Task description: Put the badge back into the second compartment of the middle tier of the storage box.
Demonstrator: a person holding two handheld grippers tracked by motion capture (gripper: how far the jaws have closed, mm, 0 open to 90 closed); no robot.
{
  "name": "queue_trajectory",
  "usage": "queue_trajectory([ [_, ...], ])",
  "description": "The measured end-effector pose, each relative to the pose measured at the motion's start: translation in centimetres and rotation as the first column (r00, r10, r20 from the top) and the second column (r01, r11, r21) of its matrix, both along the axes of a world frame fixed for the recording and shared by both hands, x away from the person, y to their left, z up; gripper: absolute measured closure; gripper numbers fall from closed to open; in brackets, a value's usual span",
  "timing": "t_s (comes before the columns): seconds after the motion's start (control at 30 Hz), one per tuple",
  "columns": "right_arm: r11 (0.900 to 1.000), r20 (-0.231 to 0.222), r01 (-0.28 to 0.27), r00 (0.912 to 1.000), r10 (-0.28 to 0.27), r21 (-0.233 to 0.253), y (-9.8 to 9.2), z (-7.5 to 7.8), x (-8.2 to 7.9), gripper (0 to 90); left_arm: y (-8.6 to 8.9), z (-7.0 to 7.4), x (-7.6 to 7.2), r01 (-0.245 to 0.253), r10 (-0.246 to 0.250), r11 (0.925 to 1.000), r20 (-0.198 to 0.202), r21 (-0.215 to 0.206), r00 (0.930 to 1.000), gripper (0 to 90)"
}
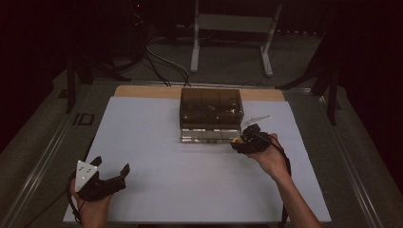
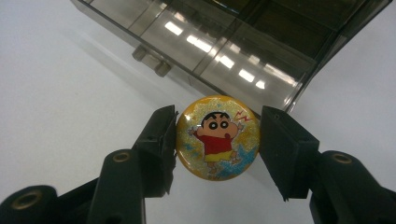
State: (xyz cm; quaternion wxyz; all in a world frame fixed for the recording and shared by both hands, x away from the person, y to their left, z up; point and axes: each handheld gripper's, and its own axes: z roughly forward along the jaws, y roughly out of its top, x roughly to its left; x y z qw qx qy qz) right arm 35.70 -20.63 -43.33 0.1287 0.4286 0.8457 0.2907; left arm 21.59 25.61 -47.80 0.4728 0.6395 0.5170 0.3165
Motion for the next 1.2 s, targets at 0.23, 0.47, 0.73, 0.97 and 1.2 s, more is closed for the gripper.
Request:
queue_trajectory([
  [0.23, 1.000, 0.001, -0.006, 1.0000, 0.006, 0.008, 0.3, 0.2, 0.2, 47.5, 0.0, 0.0, 0.0, 0.000, 0.000, 1.0000, -0.001, 0.001, 1.0000, 1.1],
  [0.47, 1.000, 0.003, -0.009, 1.0000, 0.009, 0.015, 0.8, 0.3, 0.3, 47.5, 0.1, 0.0, 0.0, -0.002, 0.002, 1.0000, 0.002, -0.004, 1.0000, 1.1],
  [0.73, 1.000, 0.006, -0.014, 0.9999, 0.014, 0.023, 1.3, 0.7, 0.6, 47.5, 0.0, 0.0, 0.0, -0.001, 0.001, 1.0000, 0.002, -0.004, 1.0000, 1.1],
  [0.97, 0.999, 0.005, -0.020, 0.9998, 0.020, 0.027, 1.7, 0.7, 0.9, 47.5, 0.0, 0.0, 0.0, -0.001, 0.001, 1.0000, 0.001, -0.003, 1.0000, 1.1],
  [1.2, 0.999, 0.001, -0.023, 0.9997, 0.023, 0.033, 2.1, 0.6, 1.1, 47.5, 0.0, 0.0, -0.1, -0.001, 0.001, 1.0000, 0.002, -0.002, 1.0000, 1.1],
])
